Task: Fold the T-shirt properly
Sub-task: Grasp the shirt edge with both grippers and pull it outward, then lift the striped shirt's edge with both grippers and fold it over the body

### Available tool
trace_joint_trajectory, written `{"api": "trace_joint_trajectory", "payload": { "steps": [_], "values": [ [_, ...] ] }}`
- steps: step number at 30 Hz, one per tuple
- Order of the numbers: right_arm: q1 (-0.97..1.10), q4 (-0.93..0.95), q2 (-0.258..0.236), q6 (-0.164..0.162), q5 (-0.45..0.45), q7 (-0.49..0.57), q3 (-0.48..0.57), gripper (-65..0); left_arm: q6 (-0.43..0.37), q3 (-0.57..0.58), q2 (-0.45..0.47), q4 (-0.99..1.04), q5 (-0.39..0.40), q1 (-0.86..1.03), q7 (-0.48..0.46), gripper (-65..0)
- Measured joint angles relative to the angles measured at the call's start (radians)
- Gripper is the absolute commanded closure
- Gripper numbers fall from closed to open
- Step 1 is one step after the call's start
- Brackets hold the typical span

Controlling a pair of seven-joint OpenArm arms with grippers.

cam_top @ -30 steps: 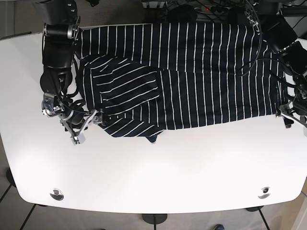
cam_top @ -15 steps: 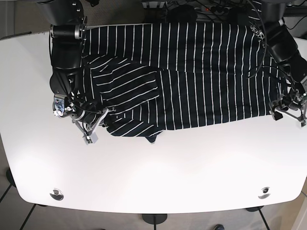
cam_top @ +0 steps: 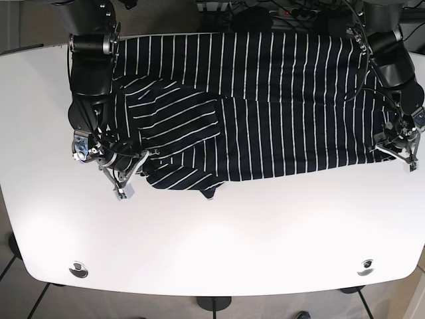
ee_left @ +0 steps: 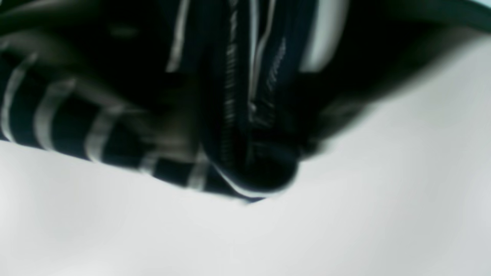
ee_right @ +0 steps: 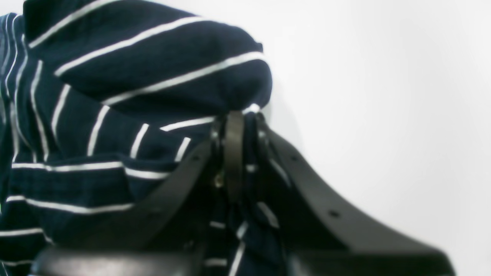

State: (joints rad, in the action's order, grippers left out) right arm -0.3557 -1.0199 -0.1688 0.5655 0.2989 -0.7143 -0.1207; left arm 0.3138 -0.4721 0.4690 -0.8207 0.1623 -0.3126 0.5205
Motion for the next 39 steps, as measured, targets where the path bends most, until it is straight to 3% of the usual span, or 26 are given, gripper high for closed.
{"api": "trace_joint_trajectory", "payload": {
  "steps": [1, 4, 5, 7, 11, 14, 16, 18, 22, 29, 33, 35, 39],
  "values": [
    [0.000, 0.000, 0.000, 0.000, 0.000, 0.000, 0.000, -1.7, 0.000, 0.000, -0.002, 0.002, 0.003, 0.000, -0.013, 0.0],
    [0.003, 0.000, -0.001, 0.000, -0.002, 0.027, -0.010, -1.6, 0.002, 0.000, -0.011, -0.021, 0.003, 0.003, -0.013, 0.0],
    [0.005, 0.000, 0.000, -0.014, 0.000, 0.035, -0.025, -1.6, 0.006, 0.000, -0.018, -0.055, 0.003, 0.011, -0.002, 0.0],
    [0.006, 0.000, -0.001, -0.045, -0.001, 0.039, -0.046, -1.6, 0.069, -0.004, -0.038, -0.158, -0.004, 0.024, 0.010, 0.0],
    [0.017, -0.089, -0.009, -0.050, -0.008, 0.021, -0.069, -1.6, 0.158, -0.024, -0.093, -0.342, 0.018, 0.039, 0.005, 0.0],
    [0.032, -0.217, -0.011, -0.050, -0.007, -0.040, -0.070, -1.6, 0.177, -0.102, -0.133, -0.451, -0.010, 0.067, 0.084, 0.0],
    [0.055, -0.319, -0.013, -0.049, 0.006, -0.072, -0.068, -1.6, 0.238, -0.162, -0.159, -0.515, -0.010, 0.077, 0.129, 0.0],
    [0.093, -0.456, -0.011, -0.042, 0.012, -0.164, -0.126, -1.6, 0.312, -0.219, -0.174, -0.554, -0.001, 0.063, 0.177, 0.0],
    [0.168, -0.650, -0.011, -0.041, 0.019, -0.282, -0.201, -1.6, 0.384, -0.274, -0.172, -0.556, -0.007, 0.076, 0.223, 0.0],
    [0.380, -0.899, -0.008, -0.037, 0.019, -0.342, -0.265, -1.6, 0.387, -0.279, -0.174, -0.579, 0.000, 0.166, 0.220, 0.0],
    [0.505, -0.931, -0.007, -0.037, 0.031, -0.344, -0.275, -1.6, 0.387, -0.279, -0.172, -0.582, -0.002, 0.232, 0.221, 0.0],
    [0.570, -0.930, -0.004, -0.034, 0.121, -0.341, -0.334, -1.7, 0.387, -0.279, -0.172, -0.582, -0.004, 0.261, 0.220, 0.0],
    [0.641, -0.930, -0.006, -0.042, 0.151, -0.341, -0.349, -1.7, 0.388, -0.278, -0.172, -0.582, -0.001, 0.303, 0.220, 0.0]
  ]
}}
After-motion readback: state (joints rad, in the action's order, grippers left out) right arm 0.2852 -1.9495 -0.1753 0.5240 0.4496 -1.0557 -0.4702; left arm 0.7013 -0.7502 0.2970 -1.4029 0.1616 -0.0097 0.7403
